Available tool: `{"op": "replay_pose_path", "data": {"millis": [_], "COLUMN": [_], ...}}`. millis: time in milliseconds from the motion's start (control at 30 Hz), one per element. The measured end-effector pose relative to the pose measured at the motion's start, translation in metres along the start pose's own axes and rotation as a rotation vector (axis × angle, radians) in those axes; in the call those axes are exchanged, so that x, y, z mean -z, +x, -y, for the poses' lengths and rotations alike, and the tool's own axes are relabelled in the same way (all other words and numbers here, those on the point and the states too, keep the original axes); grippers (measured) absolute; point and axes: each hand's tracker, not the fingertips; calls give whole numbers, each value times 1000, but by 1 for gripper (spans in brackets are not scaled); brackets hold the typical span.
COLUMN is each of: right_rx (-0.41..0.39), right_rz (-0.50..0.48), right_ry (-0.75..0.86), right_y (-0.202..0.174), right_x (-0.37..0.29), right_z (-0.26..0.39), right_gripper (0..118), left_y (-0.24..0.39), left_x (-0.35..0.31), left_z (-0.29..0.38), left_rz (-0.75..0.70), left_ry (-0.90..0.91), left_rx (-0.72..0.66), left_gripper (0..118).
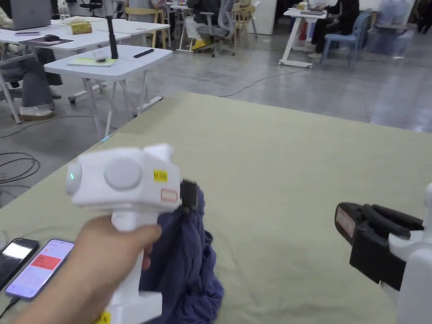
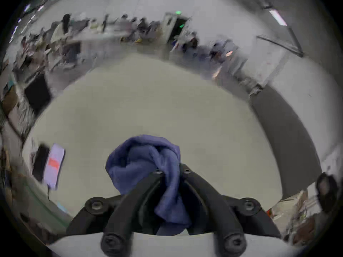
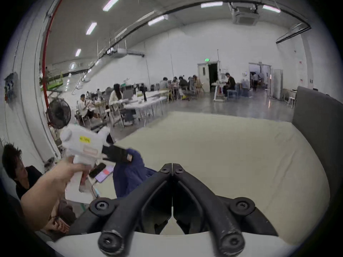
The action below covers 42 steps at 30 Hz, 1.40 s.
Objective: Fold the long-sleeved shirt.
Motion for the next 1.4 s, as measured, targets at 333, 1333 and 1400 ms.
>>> {"op": "replay_pose_path", "data": {"millis": [333, 1333, 1400], "right_rx": [-13, 272, 284], "right_rz": [148, 364, 362], "right_ry": [193, -25, -77], "right_y": [68, 189, 184], "right_x": [-104, -122, -109], "right_z": [-60, 68, 85], "right_gripper": [0, 0, 0], "left_y": [232, 256, 223], "left_x": [-72, 102, 101], "left_z": [-121, 88, 112], "left_rz": [326, 218, 73], "left_ry": [239, 25, -26], "left_rx": [287, 361, 388], "left_gripper": [3, 98, 94]}}
